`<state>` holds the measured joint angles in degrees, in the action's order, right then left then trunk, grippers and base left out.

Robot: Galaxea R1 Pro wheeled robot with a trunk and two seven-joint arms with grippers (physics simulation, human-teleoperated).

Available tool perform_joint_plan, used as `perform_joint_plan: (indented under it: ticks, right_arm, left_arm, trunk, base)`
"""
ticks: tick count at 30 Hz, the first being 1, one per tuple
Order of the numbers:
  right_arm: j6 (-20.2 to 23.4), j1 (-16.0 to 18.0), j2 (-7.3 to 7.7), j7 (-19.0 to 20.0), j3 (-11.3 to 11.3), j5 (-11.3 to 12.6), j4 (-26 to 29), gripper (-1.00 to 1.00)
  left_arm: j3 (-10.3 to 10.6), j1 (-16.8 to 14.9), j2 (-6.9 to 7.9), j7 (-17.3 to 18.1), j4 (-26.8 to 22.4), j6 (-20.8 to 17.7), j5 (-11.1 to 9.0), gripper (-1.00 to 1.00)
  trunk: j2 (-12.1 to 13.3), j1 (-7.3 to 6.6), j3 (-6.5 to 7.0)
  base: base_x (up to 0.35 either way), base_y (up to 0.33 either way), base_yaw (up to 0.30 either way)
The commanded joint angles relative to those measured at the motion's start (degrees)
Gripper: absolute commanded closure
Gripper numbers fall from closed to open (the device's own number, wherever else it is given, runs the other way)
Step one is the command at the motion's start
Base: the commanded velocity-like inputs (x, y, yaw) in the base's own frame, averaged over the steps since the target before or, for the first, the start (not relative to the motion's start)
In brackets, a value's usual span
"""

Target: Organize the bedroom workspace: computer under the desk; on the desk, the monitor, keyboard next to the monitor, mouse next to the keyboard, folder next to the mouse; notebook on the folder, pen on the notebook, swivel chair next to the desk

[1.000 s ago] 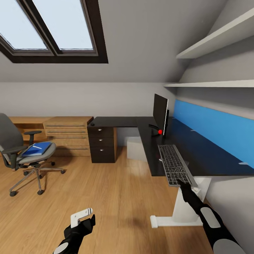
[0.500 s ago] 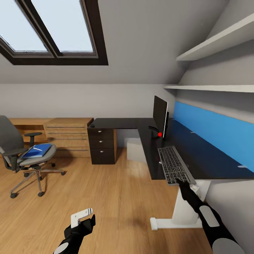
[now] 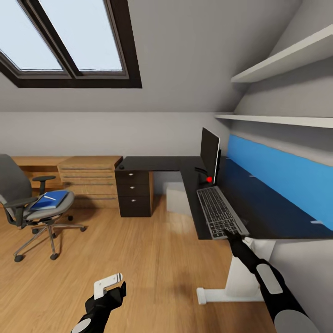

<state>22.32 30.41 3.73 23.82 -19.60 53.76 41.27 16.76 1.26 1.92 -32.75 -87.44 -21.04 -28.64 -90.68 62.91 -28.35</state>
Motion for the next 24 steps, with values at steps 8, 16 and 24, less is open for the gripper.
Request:
perform_joint_plan:
  ticks: [8, 16, 24]
  right_arm:
    - [1.71, -0.03, -1.13, 0.17, 2.53, 0.48, 0.59, 1.0]
    - [2.92, -1.52, -3.61, 0.17, 3.07, 0.47, 4.94, 1.0]
    - [2.71, -1.84, -7.41, -0.13, 6.33, 0.33, 5.39, 1.0]
  left_arm:
    - [0.12, -0.01, 0.1, -0.46, -0.1, -0.06, -0.36, -1.0]
    - [0.12, 0.01, 0.19, -0.47, -0.1, -0.05, -0.34, -1.0]
    - [0.12, -0.02, 0.26, -0.56, -0.1, 0.03, -0.35, -1.0]
  trunk:
    - [3.19, -1.76, 1.39]
    - [4.4, -2.42, 1.93]
    - [4.4, -2.42, 1.93]
  base:
    - [0.0, 0.0, 0.0]
    - [0.0, 0.0, 0.0]
    - [0.023, 0.015, 0.0]
